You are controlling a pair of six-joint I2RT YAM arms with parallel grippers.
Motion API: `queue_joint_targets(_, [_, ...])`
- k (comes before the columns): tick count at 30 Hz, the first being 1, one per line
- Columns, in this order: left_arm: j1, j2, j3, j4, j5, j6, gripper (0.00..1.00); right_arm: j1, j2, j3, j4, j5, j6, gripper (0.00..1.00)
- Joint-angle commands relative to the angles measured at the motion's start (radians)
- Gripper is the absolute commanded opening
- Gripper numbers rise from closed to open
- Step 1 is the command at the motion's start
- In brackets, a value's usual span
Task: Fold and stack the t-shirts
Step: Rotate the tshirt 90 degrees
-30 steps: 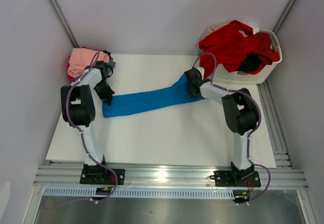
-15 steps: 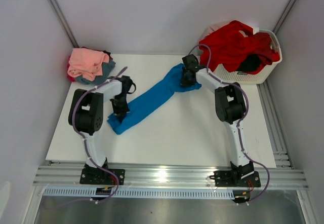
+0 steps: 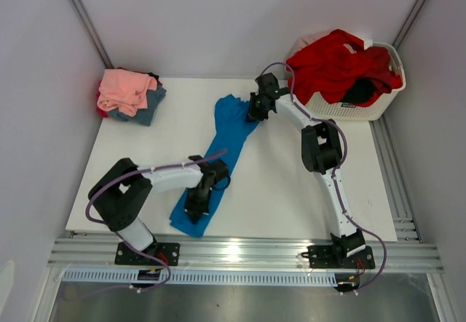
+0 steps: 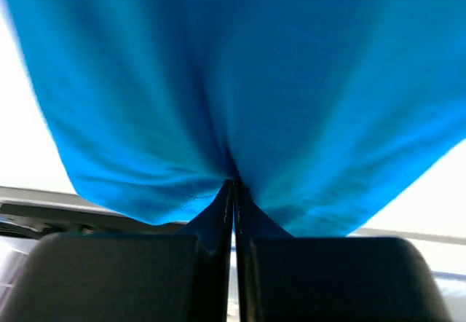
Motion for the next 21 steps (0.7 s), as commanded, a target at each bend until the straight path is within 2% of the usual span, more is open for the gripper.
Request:
queue_joint_targets(1, [-0.179, -0.045, -0.057, 0.022, 0.132, -0.121, 0.01, 0.006, 0.03, 0.057, -0.02, -0.042, -0.014, 0.2])
queue_joint_targets(3, [-0.24, -0.048, -0.061, 0.028, 0.187, -0.141, 0.01, 0.006, 0.031, 0.063, 0.023, -0.05, -0.03, 0.22])
queue_joint_targets(6, [-0.355, -0.071, -0.043, 0.008, 0.186, -0.17, 0.01, 0.007, 0.03, 0.079, 0.077, -0.077, -0.052, 0.24])
queue_joint_targets(9, [-0.381, -0.12, -0.017, -0.013, 0.175, -0.19, 0.01, 0.012, 0.031, 0.108, 0.109, -0.08, -0.067, 0.27])
queue_joint_targets(13, [-0.38, -0.175, 0.053, -0.034, 0.146, -0.189, 0.01, 0.015, 0.031, 0.149, 0.122, -0.096, -0.089, 0.3])
queue_joint_targets(17, [-0.374, -0.249, 0.262, -0.2, -0.06, -0.182, 0.07, 0.032, -0.041, 0.126, 0.117, -0.087, -0.161, 0.32])
queue_joint_targets(19, [-0.331, -0.287, 0.365, -0.228, -0.143, -0.144, 0.09, 0.05, -0.133, 0.073, 0.122, -0.054, -0.191, 0.36])
queue_joint_targets(20, [-0.267, -0.292, 0.447, -0.239, -0.155, -0.124, 0.09, 0.056, -0.171, 0.042, 0.128, -0.027, -0.201, 0.38])
queue_joint_targets(21, [-0.225, -0.292, 0.468, -0.24, -0.172, -0.085, 0.09, 0.07, -0.253, 0.005, 0.14, -0.015, -0.202, 0.45])
